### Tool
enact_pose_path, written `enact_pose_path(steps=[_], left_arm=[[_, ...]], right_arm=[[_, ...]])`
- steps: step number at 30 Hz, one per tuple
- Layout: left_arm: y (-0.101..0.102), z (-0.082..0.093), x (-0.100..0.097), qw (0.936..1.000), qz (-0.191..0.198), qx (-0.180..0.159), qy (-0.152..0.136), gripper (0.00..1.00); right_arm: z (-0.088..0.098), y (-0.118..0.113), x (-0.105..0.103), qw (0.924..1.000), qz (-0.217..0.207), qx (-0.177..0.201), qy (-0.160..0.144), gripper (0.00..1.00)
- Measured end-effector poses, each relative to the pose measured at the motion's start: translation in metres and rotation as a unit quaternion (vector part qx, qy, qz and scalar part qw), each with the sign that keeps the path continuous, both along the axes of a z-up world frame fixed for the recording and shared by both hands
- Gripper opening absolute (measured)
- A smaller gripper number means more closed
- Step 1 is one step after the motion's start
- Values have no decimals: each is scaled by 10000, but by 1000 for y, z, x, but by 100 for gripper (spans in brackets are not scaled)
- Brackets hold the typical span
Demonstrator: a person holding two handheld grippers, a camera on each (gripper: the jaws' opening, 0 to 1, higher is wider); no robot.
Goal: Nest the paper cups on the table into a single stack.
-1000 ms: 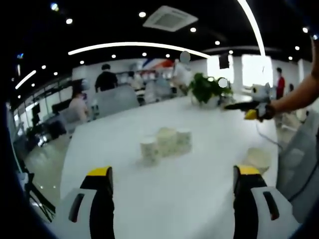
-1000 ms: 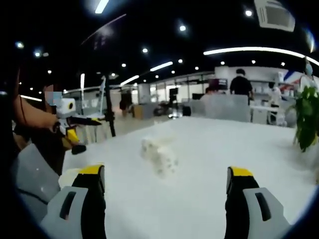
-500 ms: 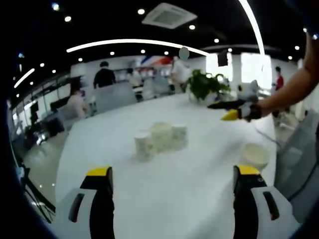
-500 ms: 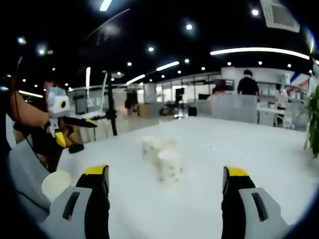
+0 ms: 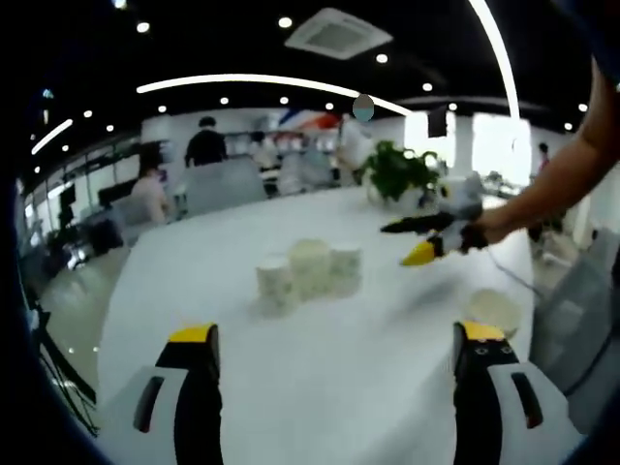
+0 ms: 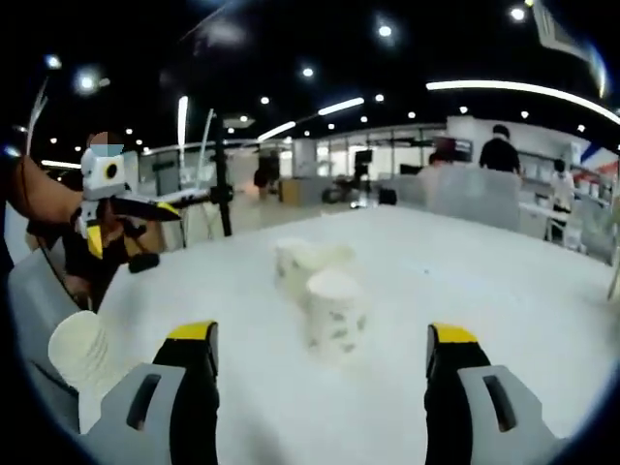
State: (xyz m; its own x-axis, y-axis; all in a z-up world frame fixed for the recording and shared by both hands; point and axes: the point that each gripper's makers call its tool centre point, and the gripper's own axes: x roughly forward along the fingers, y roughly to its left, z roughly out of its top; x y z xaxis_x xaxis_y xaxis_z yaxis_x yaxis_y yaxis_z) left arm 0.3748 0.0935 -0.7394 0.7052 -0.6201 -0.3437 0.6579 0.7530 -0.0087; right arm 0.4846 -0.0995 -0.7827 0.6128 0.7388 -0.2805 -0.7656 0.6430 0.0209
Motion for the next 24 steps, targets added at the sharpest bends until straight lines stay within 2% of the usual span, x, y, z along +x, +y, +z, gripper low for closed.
enact_pose_path(steps=[3,6,11,17,20,22,24], left_arm=[[-1,-1,0,10000,-10,39,4,98],[-2,-2,0,10000,-26,60,17,98],[-6,-4,-4,9999,-96,105,70,98],[-8,-10,-11,9995,-192,190,146,98],[-7,-12,-14,9995,-191,185,180,98],[-8,-13,-15,9995,-202,160,194,98],[-8,-16,-16,9994,-209,170,223,98]], right_arm=[[-1,9,8,10000,-9,30,-22,81],[-8,16,14,9998,-31,161,91,79],[-33,24,17,9996,42,-78,267,78],[-45,27,26,9991,-42,-174,380,76],[-51,29,33,9987,-156,-95,484,72],[-50,25,44,9988,-400,-155,219,72],[-54,32,42,9968,-416,180,655,73]])
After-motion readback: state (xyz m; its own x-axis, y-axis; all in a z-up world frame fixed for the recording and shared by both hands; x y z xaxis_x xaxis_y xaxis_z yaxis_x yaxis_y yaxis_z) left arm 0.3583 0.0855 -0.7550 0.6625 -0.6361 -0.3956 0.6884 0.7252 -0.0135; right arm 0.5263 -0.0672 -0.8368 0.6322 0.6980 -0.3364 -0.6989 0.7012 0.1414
